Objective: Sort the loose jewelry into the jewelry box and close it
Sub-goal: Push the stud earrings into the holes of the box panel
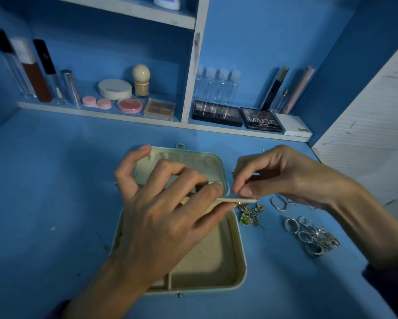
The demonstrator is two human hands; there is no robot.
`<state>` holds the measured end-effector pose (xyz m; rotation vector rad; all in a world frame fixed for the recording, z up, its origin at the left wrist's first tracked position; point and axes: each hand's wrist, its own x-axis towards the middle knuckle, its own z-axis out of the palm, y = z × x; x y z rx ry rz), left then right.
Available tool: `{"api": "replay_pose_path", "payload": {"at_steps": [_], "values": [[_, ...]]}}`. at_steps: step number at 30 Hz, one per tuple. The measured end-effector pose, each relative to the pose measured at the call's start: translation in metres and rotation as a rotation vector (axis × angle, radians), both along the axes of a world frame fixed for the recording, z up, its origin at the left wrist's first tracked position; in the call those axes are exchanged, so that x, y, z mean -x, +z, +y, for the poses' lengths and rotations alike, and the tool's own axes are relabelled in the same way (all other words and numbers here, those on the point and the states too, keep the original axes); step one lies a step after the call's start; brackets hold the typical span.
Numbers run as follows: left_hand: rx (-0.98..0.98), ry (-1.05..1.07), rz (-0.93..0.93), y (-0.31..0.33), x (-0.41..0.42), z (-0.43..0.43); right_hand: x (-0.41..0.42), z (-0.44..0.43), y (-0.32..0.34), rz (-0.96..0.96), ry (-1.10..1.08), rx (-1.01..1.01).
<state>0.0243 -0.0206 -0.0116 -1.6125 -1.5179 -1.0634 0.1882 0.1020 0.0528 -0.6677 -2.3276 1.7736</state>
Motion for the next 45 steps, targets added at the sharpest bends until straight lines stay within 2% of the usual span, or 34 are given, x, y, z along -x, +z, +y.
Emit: {"api": "replay_pose_path", "payload": {"at_steps": [7, 17, 30, 45], "values": [[0.007, 0.0, 0.004, 0.001, 0.0, 0.0, 0.009, 0.007, 0.022, -0.23, 0.136, -0.112], [0.004, -0.006, 0.001, 0.001, 0.001, 0.0, 0.012, 0.011, 0.024, -0.215, 0.168, -0.124], [0.007, 0.005, 0.021, -0.001, 0.0, -0.001, 0.024, 0.005, 0.038, -0.418, 0.318, -0.301], [-0.002, 0.001, 0.036, -0.003, 0.001, 0.0, 0.029, 0.005, 0.036, -0.449, 0.354, -0.351]]}}
